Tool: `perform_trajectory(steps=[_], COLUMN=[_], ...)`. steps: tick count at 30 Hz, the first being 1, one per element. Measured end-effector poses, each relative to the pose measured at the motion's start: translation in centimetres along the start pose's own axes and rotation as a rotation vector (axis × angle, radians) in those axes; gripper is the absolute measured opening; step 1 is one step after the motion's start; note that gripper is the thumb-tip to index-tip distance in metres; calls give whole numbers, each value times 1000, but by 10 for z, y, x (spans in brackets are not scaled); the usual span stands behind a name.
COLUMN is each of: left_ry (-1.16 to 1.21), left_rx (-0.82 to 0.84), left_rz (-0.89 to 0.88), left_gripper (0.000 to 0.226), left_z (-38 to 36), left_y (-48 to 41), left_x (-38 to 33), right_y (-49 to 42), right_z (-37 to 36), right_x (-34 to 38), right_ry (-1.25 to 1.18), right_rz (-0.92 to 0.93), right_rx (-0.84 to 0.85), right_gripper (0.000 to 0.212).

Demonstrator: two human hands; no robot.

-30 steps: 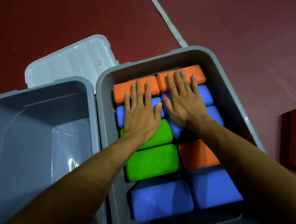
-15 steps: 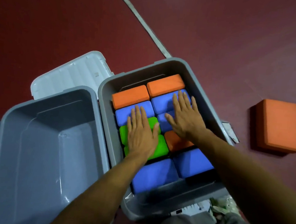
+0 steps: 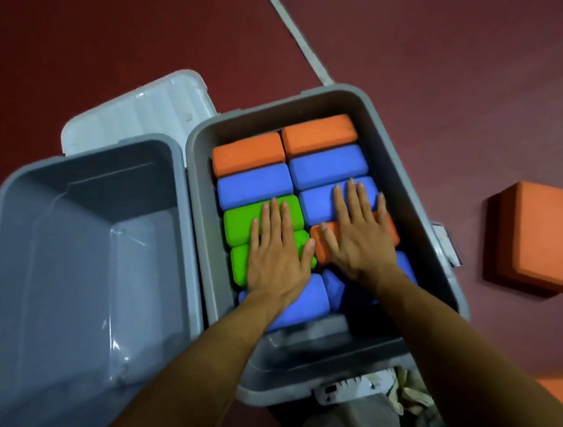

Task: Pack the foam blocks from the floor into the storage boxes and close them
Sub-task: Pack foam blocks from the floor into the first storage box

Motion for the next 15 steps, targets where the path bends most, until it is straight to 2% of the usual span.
perform_trajectory(steps=[5, 8, 10, 15], left_ry=[76, 61, 43, 51], left_rx=[205, 120, 77, 84], left_rz=[-14, -18, -26, 46], left_gripper=[83, 91, 93, 80], left_z=[27, 65, 91, 155], left_y=[-10, -10, -7, 7], left_x=[6, 22, 39, 99], right_y=[-7, -9, -12, -31], right_z=[19, 47, 68, 134], right_x=[2, 14, 26, 76], right_ry=[27, 103, 153, 208], right_rz=[-3, 62, 125, 135], right_rx=[132, 161, 172, 240], right_gripper=[86, 90, 85, 86])
Point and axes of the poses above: each hand's wrist, its own y-axis away from the middle knuckle, its own z-axis out of the back of the hand, x = y × z, the point moved 2 cm from there along -y, towards the middle knuckle, and after that the axes turned 11 degrees about -x, right-handed, at the moved point
